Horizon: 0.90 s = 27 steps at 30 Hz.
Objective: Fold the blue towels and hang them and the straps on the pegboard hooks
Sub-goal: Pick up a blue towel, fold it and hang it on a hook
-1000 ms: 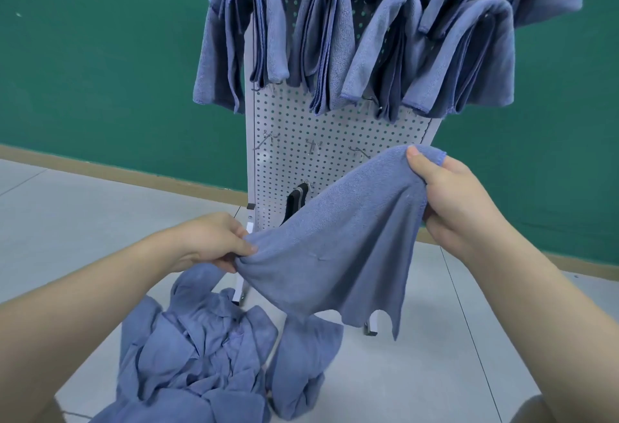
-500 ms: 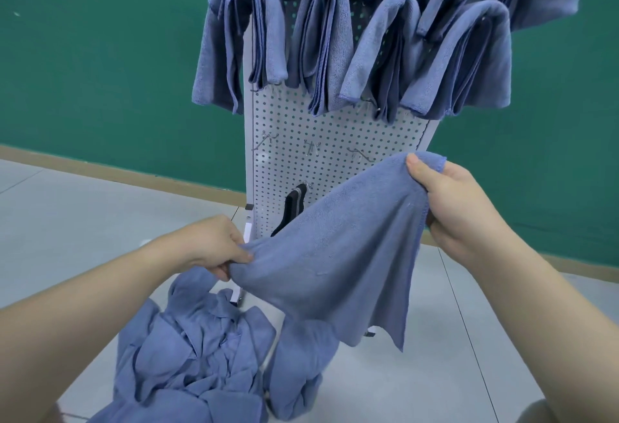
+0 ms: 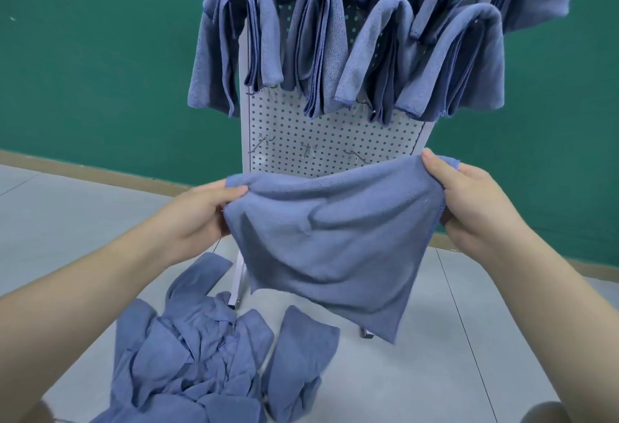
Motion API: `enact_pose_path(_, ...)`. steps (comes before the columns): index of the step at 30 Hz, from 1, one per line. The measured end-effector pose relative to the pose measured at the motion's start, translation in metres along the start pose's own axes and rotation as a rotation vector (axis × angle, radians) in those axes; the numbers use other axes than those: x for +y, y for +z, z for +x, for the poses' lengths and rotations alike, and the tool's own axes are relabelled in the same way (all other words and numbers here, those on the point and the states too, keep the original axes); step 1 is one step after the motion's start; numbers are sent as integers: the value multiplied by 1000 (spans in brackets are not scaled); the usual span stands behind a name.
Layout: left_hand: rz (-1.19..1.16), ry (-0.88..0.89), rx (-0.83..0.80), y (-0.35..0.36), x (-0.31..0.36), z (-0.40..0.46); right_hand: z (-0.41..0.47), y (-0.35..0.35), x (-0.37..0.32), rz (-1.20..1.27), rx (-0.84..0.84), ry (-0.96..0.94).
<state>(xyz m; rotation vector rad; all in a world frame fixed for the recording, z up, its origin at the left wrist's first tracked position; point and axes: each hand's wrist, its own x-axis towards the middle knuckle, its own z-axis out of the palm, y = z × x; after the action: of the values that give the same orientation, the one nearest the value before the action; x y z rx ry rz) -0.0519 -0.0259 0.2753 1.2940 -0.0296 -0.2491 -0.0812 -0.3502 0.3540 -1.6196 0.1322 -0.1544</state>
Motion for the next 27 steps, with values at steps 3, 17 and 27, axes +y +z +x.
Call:
enact_pose_path(3, -16, 81, 8, 0, 12, -3, 2, -2, 3, -25, 35, -3)
enact_pose_path(17, 101, 242, 354, 8, 21, -9, 17, -2, 23, -296, 38, -23)
enact_pose_path(27, 29, 280, 347, -9, 32, -10, 18, 3, 32, -332, -139, 73)
